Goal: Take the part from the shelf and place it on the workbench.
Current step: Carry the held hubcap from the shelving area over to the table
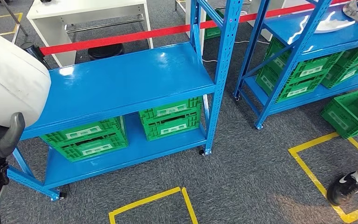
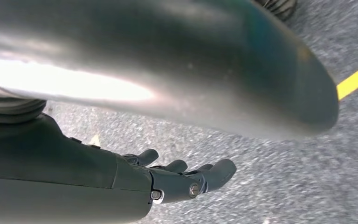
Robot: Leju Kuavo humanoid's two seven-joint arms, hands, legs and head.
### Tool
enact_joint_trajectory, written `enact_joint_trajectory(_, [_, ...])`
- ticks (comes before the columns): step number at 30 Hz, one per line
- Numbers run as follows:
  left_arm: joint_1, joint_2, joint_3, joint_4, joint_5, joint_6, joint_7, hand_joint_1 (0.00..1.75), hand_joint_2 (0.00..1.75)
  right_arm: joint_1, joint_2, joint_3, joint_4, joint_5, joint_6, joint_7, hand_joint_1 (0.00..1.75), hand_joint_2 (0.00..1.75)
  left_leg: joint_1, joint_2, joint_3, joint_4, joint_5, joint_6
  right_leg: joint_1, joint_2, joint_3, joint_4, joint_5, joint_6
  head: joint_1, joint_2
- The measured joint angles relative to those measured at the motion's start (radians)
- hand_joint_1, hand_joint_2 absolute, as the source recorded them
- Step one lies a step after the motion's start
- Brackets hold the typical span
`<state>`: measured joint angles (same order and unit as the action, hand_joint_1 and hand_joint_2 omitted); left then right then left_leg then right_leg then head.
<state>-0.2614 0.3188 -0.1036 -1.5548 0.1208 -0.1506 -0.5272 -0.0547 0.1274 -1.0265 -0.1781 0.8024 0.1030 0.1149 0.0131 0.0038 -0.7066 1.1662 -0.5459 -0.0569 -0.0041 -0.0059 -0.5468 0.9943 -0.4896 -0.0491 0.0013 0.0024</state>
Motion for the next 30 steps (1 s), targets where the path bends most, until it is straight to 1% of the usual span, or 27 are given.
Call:
enact_joint_trajectory(1, [0.002,0.001,0.000,0.000,0.000,0.000,0.001,1.75,1.75,0.000,0.000,0.000,0.000,0.003,0.003,0.000,0.00,0.00,0.001,0.000,-0.011,0.065,-0.032,-0.005,0.000,-0.001,-0.015,0.001,0.013,0.000,0.000,0.000])
enact_joint_trajectory(2, [0.006,0.001,0.001,-0.001,-0.001,-0.001,0.001,1.75,1.75,0.001,0.000,0.000,0.000,0.007,0.006,-0.002,0.00,0.00,0.003,0.000,-0.011,0.114,-0.038,-0.008,-0.001,-0.002,-0.031,0.003,0.025,0.002,0.000,0.000])
enact_joint_trajectory(3, [0.010,0.003,0.002,-0.003,-0.002,-0.001,0.002,1.75,1.75,0.001,0.000,0.000,0.000,0.011,0.010,-0.005,0.00,0.00,0.004,0.000,0.002,0.137,-0.021,-0.011,-0.001,-0.003,-0.047,0.006,0.037,0.004,0.000,0.000])
enact_joint_trajectory(4, [0.015,0.006,0.003,-0.007,-0.003,-0.001,0.002,1.75,1.75,0.001,0.000,0.001,0.000,0.014,0.012,-0.009,0.00,0.00,0.005,0.000,0.032,0.121,0.008,-0.012,-0.003,-0.003,-0.063,0.010,0.048,0.007,0.000,0.000])
enact_joint_trajectory(5, [0.021,0.010,0.007,-0.013,-0.004,-0.001,0.002,1.75,1.75,0.000,0.001,0.001,0.000,0.017,0.013,-0.012,0.00,0.00,0.007,0.000,0.080,0.073,0.033,-0.013,-0.004,-0.003,-0.079,0.014,0.058,0.011,0.000,0.000])
enact_joint_trajectory(6, [0.030,0.015,0.014,-0.022,-0.005,-0.001,0.002,1.75,1.75,0.000,0.001,0.002,0.000,0.023,0.014,-0.012,0.00,0.00,0.007,0.000,0.141,-0.003,0.035,-0.013,-0.004,-0.001,-0.092,0.020,0.067,0.016,0.000,0.000])
enact_joint_trajectory(7, [0.040,0.021,0.023,-0.032,-0.005,-0.001,0.001,1.75,1.75,0.000,0.001,0.006,0.000,0.034,0.018,-0.010,0.00,0.00,0.006,-0.001,0.195,-0.078,0.023,-0.007,-0.004,0.000,-0.101,0.024,0.076,0.022,0.000,0.000])
enact_joint_trajectory(8, [0.052,0.025,0.035,-0.042,-0.004,-0.001,0.000,1.75,1.75,0.000,0.001,0.011,0.000,0.046,0.024,-0.007,0.00,0.00,0.004,-0.001,0.231,-0.135,0.005,0.000,-0.003,0.002,-0.106,0.026,0.084,0.028,-0.001,0.000])
enact_joint_trajectory(9, [0.065,0.029,0.048,-0.050,-0.003,-0.002,-0.001,1.75,1.75,0.001,0.000,0.018,0.000,0.058,0.031,-0.005,0.00,0.00,0.000,-0.001,0.248,-0.167,-0.010,0.010,-0.002,0.003,-0.109,0.026,0.094,0.034,-0.001,0.000])
enact_joint_trajectory(11, [0.086,0.034,0.068,-0.058,-0.001,-0.002,-0.002,1.75,1.75,0.003,-0.001,0.030,0.000,0.072,0.039,-0.004,0.00,0.00,-0.002,0.001,0.234,-0.171,-0.002,0.034,-0.004,0.003,-0.112,0.024,0.104,0.048,-0.002,0.000])
enact_joint_trajectory(12, [0.093,0.034,0.072,-0.060,-0.001,-0.003,-0.003,1.75,1.75,0.004,-0.002,0.034,0.000,0.074,0.042,-0.006,0.00,0.00,-0.001,0.002,0.224,-0.170,0.008,0.046,-0.005,0.003,-0.118,0.036,0.087,0.054,-0.002,0.000])
enact_joint_trajectory(13, [0.098,0.035,0.075,-0.063,0.000,-0.004,-0.003,1.75,1.75,0.005,-0.002,0.038,0.000,0.075,0.045,-0.009,0.00,0.00,0.000,0.004,0.212,-0.170,0.019,0.056,-0.006,0.004,-0.129,0.063,0.050,0.060,-0.001,0.000])
enact_joint_trajectory(14, [0.101,0.035,0.077,-0.064,-0.001,-0.005,-0.004,1.75,1.75,0.005,-0.002,0.040,0.000,0.073,0.050,-0.015,0.00,0.00,0.001,0.005,0.198,-0.170,0.032,0.063,-0.007,0.004,-0.143,0.110,-0.003,0.064,-0.001,0.000])
enact_joint_trajectory(15, [0.104,0.034,0.077,-0.063,-0.003,-0.007,-0.004,1.75,1.75,0.004,-0.003,0.041,0.000,0.069,0.055,-0.022,0.00,0.00,0.000,0.004,0.182,-0.169,0.045,0.067,-0.007,0.004,-0.160,0.172,-0.059,0.066,-0.001,0.000])
enact_joint_trajectory(16, [0.104,0.032,0.078,-0.058,-0.006,-0.009,-0.005,1.75,1.75,0.004,-0.004,0.042,0.000,0.064,0.058,-0.027,0.00,0.00,-0.002,0.004,0.165,-0.167,0.058,0.069,-0.006,0.004,-0.173,0.238,-0.098,0.068,-0.001,0.000])
enact_joint_trajectory(17, [0.101,0.029,0.077,-0.049,-0.012,-0.013,-0.006,1.75,1.75,0.003,-0.005,0.042,0.000,0.057,0.059,-0.029,0.00,0.00,-0.004,0.004,0.146,-0.164,0.073,0.069,-0.006,0.005,-0.177,0.291,-0.112,0.067,-0.001,0.000])
enact_joint_trajectory(18, [0.094,0.023,0.076,-0.036,-0.019,-0.016,-0.007,1.75,1.75,0.003,-0.007,0.042,0.000,0.051,0.059,-0.029,0.00,0.00,-0.005,0.004,0.127,-0.161,0.086,0.069,-0.004,0.005,-0.169,0.318,-0.101,0.065,-0.001,0.000])
enact_joint_trajectory(19, [0.084,0.016,0.074,-0.020,-0.025,-0.018,-0.009,1.75,1.75,0.003,-0.009,0.041,0.000,0.043,0.058,-0.028,0.00,0.00,-0.007,0.004,0.107,-0.157,0.098,0.068,-0.002,0.005,-0.144,0.311,-0.074,0.061,-0.001,0.000])
enact_joint_trajectory(20, [0.070,0.009,0.072,-0.003,-0.029,-0.019,-0.011,1.75,1.75,0.003,-0.011,0.039,0.000,0.034,0.058,-0.027,0.00,0.00,-0.008,0.004,0.089,-0.152,0.110,0.066,0.001,0.005,-0.101,0.268,-0.045,0.055,-0.001,0.000])
enact_joint_trajectory(21, [0.055,0.001,0.069,0.012,-0.032,-0.019,-0.012,1.75,1.75,0.002,-0.014,0.037,0.000,0.026,0.057,-0.026,0.00,0.00,-0.009,0.004,0.075,-0.147,0.119,0.064,0.006,0.005,-0.045,0.197,-0.037,0.046,-0.001,0.000])
enact_joint_trajectory(22, [0.039,-0.005,0.067,0.025,-0.034,-0.020,-0.012,1.75,1.75,0.000,-0.016,0.035,0.000,0.020,0.058,-0.027,0.00,0.00,-0.010,0.005,0.064,-0.142,0.128,0.060,0.010,0.004,0.009,0.118,-0.044,0.039,-0.002,0.000])
enact_joint_trajectory(23, [0.024,-0.011,0.063,0.036,-0.037,-0.019,-0.011,1.75,1.75,-0.001,-0.018,0.033,-0.001,0.016,0.060,-0.028,0.00,0.00,-0.010,0.007,0.057,-0.141,0.138,0.055,0.015,0.004,0.049,0.056,-0.056,0.034,-0.001,0.000])
enact_joint_trajectory(24, [0.011,-0.016,0.059,0.044,-0.040,-0.019,-0.011,1.75,1.75,-0.002,-0.019,0.032,-0.001,0.013,0.061,-0.030,0.00,0.00,-0.009,0.009,0.055,-0.141,0.147,0.049,0.018,0.003,0.070,0.018,-0.068,0.030,0.000,0.000])
enact_joint_trajectory(26, [-0.002,-0.022,0.051,0.052,-0.042,-0.018,-0.006,1.75,1.75,-0.001,-0.017,0.031,0.000,0.011,0.059,-0.025,0.00,0.00,-0.007,0.013,0.051,-0.149,0.165,0.036,0.018,0.004,0.063,0.002,-0.054,0.022,0.002,0.000])
enact_joint_trajectory(27, [-0.005,-0.024,0.049,0.054,-0.043,-0.018,-0.002,1.75,1.75,-0.001,-0.016,0.030,0.000,0.011,0.056,-0.020,0.00,0.00,-0.006,0.012,0.045,-0.145,0.156,0.031,0.015,0.004,0.052,-0.001,-0.041,0.016,0.003,0.000])
enact_joint_trajectory(28, [-0.005,-0.025,0.048,0.055,-0.044,-0.017,0.002,1.75,1.75,-0.001,-0.014,0.029,0.000,0.010,0.053,-0.015,0.00,0.00,-0.006,0.009,0.036,-0.127,0.127,0.025,0.011,0.003,0.039,-0.005,-0.027,0.009,0.000,0.000])
enact_joint_trajectory(30, [-0.005,-0.028,0.046,0.055,-0.046,-0.016,0.008,1.75,1.75,0.000,-0.012,0.025,0.001,0.006,0.050,-0.012,0.00,0.00,-0.002,0.004,0.011,-0.035,0.025,0.014,0.008,0.001,0.009,-0.007,0.001,0.002,-0.003,0.000])
